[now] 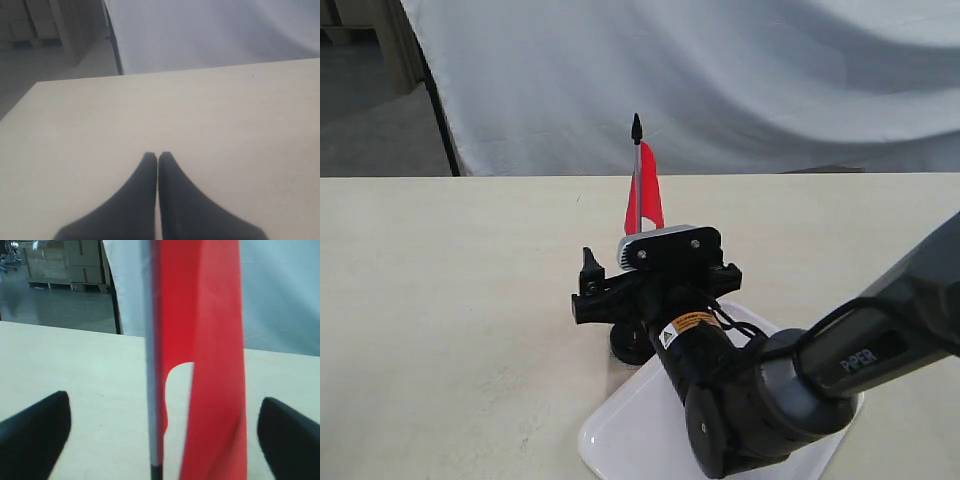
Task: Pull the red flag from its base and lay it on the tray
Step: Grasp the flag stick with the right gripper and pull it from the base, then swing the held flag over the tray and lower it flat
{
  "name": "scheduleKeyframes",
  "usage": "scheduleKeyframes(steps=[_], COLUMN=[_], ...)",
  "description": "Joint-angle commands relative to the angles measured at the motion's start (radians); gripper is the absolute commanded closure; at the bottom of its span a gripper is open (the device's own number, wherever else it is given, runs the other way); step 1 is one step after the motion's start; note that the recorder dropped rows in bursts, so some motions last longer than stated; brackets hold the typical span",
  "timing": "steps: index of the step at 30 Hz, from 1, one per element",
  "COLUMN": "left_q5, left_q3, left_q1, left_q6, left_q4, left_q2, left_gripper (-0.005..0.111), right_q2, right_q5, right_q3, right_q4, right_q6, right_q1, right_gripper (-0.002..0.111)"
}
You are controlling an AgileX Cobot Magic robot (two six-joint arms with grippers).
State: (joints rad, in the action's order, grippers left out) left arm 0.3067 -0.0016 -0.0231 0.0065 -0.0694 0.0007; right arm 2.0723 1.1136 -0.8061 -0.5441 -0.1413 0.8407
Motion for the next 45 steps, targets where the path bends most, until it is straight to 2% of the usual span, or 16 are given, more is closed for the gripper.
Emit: scheduleKeyframes(steps=[1,2,3,9,12,17,20,23,28,32,39,45], left_q5=[-0.006,-0.006,-0.006,-0.006,-0.006,-0.006,-0.006,-0.006,-0.006,-0.006,-0.006,-0.006], left_q3=[0.002,0.002,0.002,0.002,0.002,0.002,0.002,0.002,0.002,0.002,0.002,0.002], left_q1=[0.002,0.002,0.002,0.002,0.002,0.002,0.002,0.002,0.002,0.002,0.002,0.002], left_q6=[-0.007,-0.007,-0.007,-0.007,-0.007,-0.007,-0.007,-0.007,-0.007,-0.007,-0.007,-0.007], left_q4=[-0.005,-0.005,-0.005,-0.005,-0.005,-0.005,-0.005,-0.005,-0.005,-0.005,-0.005,-0.005], left_q2=[-0.001,-0.001,-0.001,-0.001,-0.001,-0.001,-0.001,-0.001,-0.001,-0.001,-0.001,-0.001], left_gripper=[0.105,0.105,0.105,0.105,0.105,0.105,0.105,0.105,0.105,0.105,0.105,0.105], right_q2=[0.002,0.002,-0.003,-0.096,-0.242,-0.507,-0.651,-0.749,-0.826,-0.821,-0.773,-0.602], right_q5=[-0.026,-0.061,-0.095,-0.117,-0.145,-0.318,-0.458,-0.570,-0.534,-0.438,-0.518,-0.522], right_q3=[-0.005,-0.005,-0.003,0.025,0.055,0.088,0.107,0.135,0.213,0.297,0.349,0.349], right_q4=[-0.041,-0.043,-0.045,-0.058,-0.061,-0.091,-0.149,-0.329,-0.736,-0.745,-0.678,-0.627], right_q6=[-0.017,-0.030,-0.051,-0.209,-0.361,-0.681,-0.965,-1.364,-1.965,-1.983,-1.983,-1.983], right_q1=[-0.002,-0.002,-0.002,0.012,0.012,0.010,0.010,0.010,0.010,0.010,0.010,0.010], right_gripper=[0.072,0.099,0.107,0.109,0.109,0.109,0.109,0.109,0.109,0.109,0.109,0.109])
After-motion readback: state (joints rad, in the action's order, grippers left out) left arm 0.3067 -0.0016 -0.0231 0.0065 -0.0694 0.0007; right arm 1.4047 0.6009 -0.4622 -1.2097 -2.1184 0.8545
